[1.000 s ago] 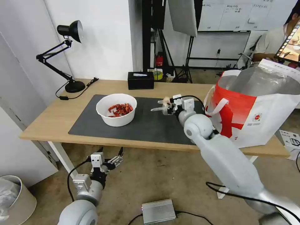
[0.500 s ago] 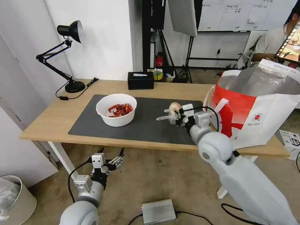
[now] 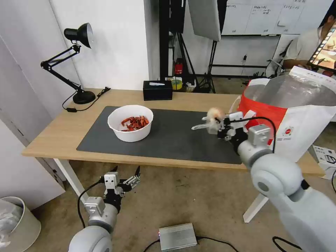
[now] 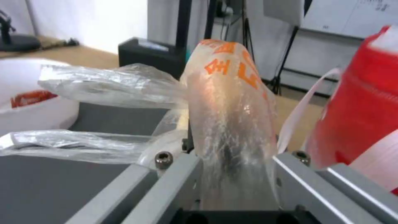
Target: Pick up the trash from the table and place it into the takeout bag.
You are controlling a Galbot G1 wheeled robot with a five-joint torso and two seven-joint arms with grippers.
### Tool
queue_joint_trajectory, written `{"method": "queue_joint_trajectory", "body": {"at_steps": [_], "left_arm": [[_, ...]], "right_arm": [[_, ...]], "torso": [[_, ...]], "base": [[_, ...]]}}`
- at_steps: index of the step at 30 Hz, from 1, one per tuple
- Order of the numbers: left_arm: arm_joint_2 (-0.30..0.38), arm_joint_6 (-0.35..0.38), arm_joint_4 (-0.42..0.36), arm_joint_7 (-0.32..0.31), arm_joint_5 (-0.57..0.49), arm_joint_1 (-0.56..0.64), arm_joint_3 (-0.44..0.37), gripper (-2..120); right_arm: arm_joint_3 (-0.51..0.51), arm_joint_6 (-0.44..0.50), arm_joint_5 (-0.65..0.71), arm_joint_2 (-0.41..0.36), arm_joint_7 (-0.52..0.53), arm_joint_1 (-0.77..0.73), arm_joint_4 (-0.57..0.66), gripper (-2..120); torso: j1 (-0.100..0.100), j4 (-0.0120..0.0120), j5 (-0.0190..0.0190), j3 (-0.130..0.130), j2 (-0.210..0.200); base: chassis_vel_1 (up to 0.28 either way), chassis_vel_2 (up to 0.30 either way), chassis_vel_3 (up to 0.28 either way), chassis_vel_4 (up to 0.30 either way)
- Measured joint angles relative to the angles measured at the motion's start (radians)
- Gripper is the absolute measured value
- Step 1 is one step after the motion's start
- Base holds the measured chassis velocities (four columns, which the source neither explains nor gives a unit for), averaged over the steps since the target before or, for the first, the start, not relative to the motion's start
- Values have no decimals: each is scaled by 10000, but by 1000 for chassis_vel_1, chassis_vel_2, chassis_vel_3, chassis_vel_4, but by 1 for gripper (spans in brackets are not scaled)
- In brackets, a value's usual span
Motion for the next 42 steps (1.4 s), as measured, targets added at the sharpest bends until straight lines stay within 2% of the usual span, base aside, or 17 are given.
{"method": "queue_joint_trajectory", "body": {"at_steps": [6, 10, 14, 19, 31, 33, 34, 39, 42], "left_arm": [[-6, 0, -29, 2, 4, 21, -22, 100], [-28, 0, -43, 3, 11, 70, -46, 100], [-54, -7, -19, 3, 19, 64, -40, 100], [-80, -13, 41, 4, 24, 30, -15, 100], [-111, -24, 212, 6, -8, -90, 93, 100], [-114, -24, 231, 6, -9, -106, 115, 100], [-127, -26, 273, 6, -11, -128, 171, 100], [-140, -35, 325, 6, -11, -133, 216, 100], [-141, -49, 359, 7, -8, -131, 237, 100]], "right_arm": [[347, 1125, -336, 7, -197, -347, 0, 2], [492, 2592, -1312, 192, -201, -564, -233, 2], [604, 3172, -2047, 361, -64, -657, -339, 1], [801, 3481, -2619, 424, 63, -701, -414, 1], [2123, 3853, -3561, 200, 210, -612, -765, 1], [2218, 3856, -3469, 174, 286, -587, -806, 1], [2400, 3749, -2887, 118, 593, -553, -858, 1], [2613, 3611, -2212, 99, 928, -504, -1080, 1], [2710, 3392, -1320, 109, 1283, -312, -1286, 1]], "torso": [[0, 0, 0, 0, 0], [1, 0, 0, 0, 0], [0, 1, -1, 0, 0], [1, 1, 0, 1, -1], [1, 1, 0, 0, -1], [1, 1, 0, 1, -1], [1, 1, 0, 1, -2], [1, 0, 0, 0, -2], [1, 0, 1, 1, -2]], "base": [[0, 0, 0, 0], [0, 0, 0, 0], [0, 0, 0, 0], [0, 0, 0, 0], [0, 0, 0, 0], [0, 0, 0, 0], [0, 0, 0, 0], [0, 0, 0, 0], [0, 0, 0, 0]]}}
